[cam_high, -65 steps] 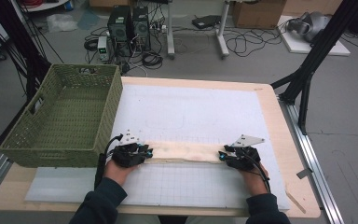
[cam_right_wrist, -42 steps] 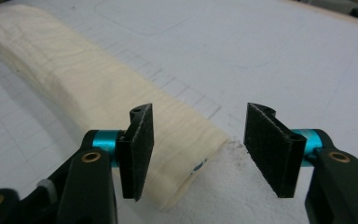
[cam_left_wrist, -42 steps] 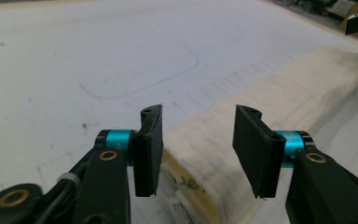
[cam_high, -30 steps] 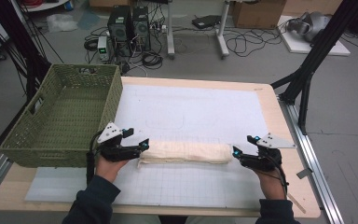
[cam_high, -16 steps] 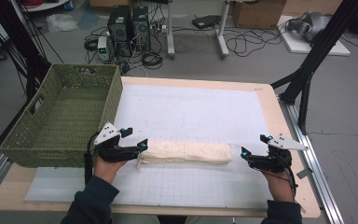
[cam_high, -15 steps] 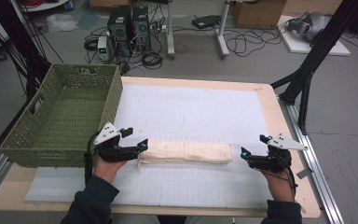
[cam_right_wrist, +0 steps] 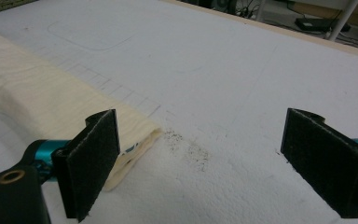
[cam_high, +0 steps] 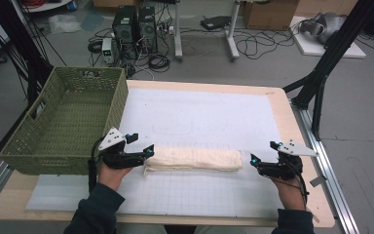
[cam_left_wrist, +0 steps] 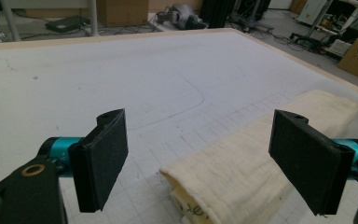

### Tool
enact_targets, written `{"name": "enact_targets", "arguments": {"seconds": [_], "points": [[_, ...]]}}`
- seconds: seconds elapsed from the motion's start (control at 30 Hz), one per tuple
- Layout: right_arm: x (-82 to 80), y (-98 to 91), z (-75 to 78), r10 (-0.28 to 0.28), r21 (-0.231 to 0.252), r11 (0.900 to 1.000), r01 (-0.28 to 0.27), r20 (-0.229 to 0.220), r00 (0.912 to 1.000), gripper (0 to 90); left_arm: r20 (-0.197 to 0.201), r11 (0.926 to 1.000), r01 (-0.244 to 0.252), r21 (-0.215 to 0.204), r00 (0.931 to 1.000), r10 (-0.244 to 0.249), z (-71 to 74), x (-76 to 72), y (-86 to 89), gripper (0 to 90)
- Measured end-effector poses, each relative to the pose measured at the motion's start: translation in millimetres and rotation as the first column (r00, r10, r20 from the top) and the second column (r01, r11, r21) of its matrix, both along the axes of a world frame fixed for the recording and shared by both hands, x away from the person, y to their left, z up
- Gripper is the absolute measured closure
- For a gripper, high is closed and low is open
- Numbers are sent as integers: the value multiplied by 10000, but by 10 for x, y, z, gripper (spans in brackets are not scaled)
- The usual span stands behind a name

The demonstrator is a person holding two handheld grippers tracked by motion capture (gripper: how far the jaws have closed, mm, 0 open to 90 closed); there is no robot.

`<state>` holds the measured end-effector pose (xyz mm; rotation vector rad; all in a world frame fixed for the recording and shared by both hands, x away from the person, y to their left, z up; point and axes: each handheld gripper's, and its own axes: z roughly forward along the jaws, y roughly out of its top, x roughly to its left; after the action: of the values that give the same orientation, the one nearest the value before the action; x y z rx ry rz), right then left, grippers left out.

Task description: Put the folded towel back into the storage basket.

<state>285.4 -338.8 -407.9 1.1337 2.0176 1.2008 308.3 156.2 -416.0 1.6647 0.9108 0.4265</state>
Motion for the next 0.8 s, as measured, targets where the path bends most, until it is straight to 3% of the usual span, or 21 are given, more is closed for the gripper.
{"name": "enact_targets", "arguments": {"seconds": [0.2,0.37,0.47,0.63,0.8], "points": [[-2,6,1,-15,21,10000,15,-5,10000,110,-117,10000,-34,-16,9999,34,-13,3,-2,200],[6,15,-14,55,-76,10000,-55,-67,10000,109,-542,9999,-83,66,9985,87,-51,15,9,204],[15,42,-20,190,-203,9996,-191,-73,9998,110,-854,9995,-222,229,9961,240,-71,23,8,231],[15,62,-32,317,-233,9992,-320,-132,9994,110,-1390,9991,-37,417,9902,95,-122,28,9,328],[22,62,-47,391,-278,9988,-398,-243,9989,110,-1902,9956,-122,934,9813,298,-188,44,-23,342]]}}
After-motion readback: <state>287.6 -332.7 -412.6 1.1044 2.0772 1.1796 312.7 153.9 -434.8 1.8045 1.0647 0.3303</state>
